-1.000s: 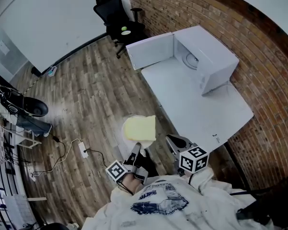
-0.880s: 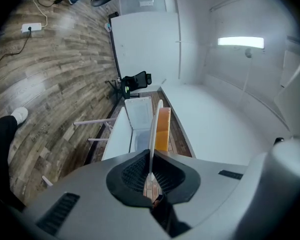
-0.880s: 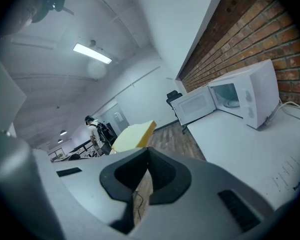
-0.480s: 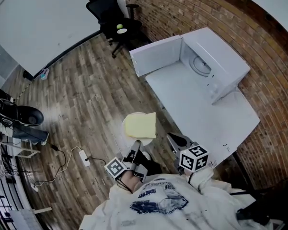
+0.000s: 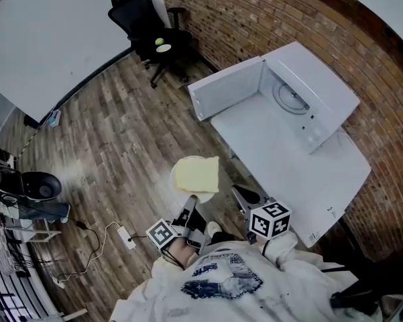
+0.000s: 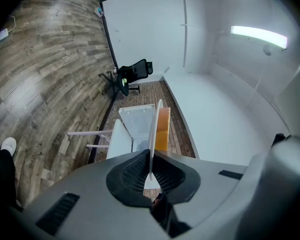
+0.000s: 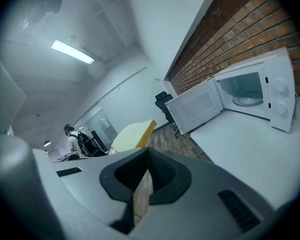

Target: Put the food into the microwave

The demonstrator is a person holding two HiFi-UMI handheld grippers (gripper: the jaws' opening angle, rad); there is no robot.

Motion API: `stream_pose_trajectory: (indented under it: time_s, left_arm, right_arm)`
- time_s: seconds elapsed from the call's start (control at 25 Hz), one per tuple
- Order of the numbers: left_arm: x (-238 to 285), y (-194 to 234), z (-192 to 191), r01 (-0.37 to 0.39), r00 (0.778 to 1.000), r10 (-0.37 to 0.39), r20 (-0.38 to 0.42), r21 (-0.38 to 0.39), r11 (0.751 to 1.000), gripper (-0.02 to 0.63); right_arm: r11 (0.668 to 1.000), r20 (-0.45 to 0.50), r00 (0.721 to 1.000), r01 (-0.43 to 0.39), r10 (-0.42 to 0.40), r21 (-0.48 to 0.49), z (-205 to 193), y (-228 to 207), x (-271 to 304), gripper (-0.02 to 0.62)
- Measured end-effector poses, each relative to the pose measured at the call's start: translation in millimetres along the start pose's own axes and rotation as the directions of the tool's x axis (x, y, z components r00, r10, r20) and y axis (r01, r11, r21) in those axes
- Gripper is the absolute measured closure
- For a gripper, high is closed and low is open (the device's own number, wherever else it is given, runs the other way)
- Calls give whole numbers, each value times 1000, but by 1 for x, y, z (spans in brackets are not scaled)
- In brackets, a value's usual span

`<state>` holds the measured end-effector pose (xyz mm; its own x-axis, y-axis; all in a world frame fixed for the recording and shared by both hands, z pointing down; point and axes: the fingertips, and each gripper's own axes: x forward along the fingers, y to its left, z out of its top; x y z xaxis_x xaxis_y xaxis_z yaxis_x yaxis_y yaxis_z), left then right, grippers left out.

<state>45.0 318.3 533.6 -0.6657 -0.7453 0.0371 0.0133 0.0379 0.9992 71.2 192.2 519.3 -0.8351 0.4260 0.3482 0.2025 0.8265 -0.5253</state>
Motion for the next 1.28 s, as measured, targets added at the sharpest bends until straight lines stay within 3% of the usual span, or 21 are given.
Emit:
stream_pose_trajectory:
  time_s: [0.24,0.76,1.28]
  left_arm:
    - [17,3,31,4,998,-3,-70,11,1000,588]
    - [45,20,42,-18,990,12,-139,-38,999,588]
    - [133,22,49,-29,962,26,-273,-7,1000,588]
  right_arm:
    - [999,44,998,51,-51,12,12,3,30,581]
    - [991,37,991,125,-127,45,16,-18,49,581]
    - [975,101,972,203,-212,88,63,-75,76,581]
